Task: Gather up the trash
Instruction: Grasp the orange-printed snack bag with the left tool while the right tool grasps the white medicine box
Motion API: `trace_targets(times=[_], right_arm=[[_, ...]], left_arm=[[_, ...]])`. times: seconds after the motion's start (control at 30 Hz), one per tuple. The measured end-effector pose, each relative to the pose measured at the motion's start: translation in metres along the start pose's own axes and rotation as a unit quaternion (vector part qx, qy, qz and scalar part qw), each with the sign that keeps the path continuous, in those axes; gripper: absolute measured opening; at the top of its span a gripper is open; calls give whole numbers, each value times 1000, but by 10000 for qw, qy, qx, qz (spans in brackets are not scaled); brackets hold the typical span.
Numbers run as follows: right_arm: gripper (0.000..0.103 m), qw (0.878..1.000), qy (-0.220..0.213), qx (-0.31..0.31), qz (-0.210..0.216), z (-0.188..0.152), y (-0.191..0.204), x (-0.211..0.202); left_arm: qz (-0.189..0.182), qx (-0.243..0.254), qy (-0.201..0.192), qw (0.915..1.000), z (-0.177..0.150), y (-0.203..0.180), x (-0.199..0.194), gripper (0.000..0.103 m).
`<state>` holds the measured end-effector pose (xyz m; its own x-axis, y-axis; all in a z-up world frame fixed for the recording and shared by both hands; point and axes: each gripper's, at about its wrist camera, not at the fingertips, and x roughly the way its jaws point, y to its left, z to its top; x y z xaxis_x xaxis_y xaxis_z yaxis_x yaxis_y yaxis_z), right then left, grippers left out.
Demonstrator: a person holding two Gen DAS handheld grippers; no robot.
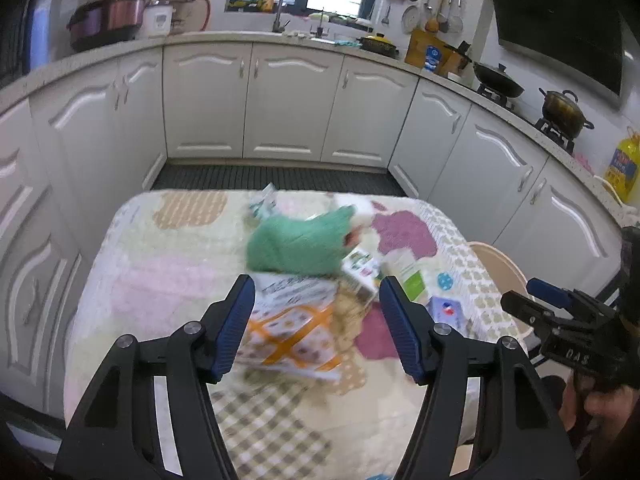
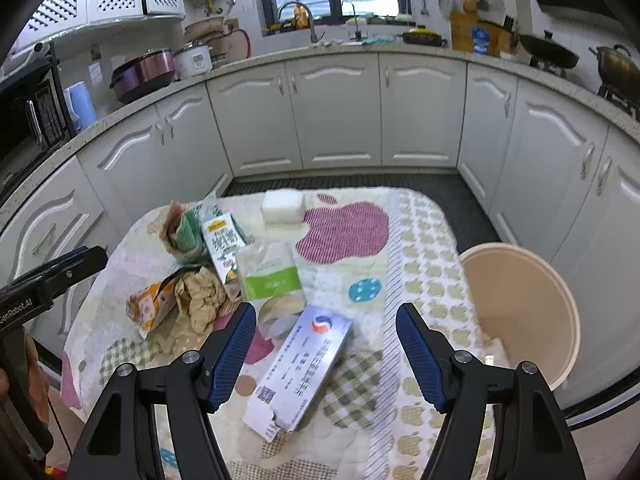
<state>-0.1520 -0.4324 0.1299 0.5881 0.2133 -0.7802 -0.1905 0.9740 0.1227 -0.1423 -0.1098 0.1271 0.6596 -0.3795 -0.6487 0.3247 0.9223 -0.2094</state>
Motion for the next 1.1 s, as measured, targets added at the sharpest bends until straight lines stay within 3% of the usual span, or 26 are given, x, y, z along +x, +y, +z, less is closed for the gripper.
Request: trace_targets(times=[0.2, 0.47, 0.6, 0.8, 0.93, 1.0, 1.03, 1.1], right_arm=[[70, 9995, 279, -2, 120, -6, 7, 18], [70, 9975, 639, 121, 290, -18, 12, 42], [70, 9963, 763, 221, 322, -21, 10, 51], [70, 9937, 980, 371, 396, -26, 7, 66], [70, 9897, 1201, 568, 534, -33, 2, 81], [69, 9910, 1090, 541, 552, -34, 1, 80], [57, 9920, 1049, 466, 526, -34, 1, 79], [53, 9920, 1045, 417, 569, -34, 0, 78]], left_arm=[[-116, 4, 291, 9995, -16, 15, 6, 65], [-159, 210, 467, 9986, -22, 1, 26, 66], [-19, 358, 582, 9977, -25, -8, 46, 66], [562, 847, 663, 9926, -29, -15, 74, 66], [491, 852, 793, 9920, -32, -3, 84, 65], [346, 766, 873, 9926, -33, 3, 86, 56], [234, 677, 902, 9933, -33, 7, 86, 54], [111, 570, 812, 9950, -32, 12, 80, 40]])
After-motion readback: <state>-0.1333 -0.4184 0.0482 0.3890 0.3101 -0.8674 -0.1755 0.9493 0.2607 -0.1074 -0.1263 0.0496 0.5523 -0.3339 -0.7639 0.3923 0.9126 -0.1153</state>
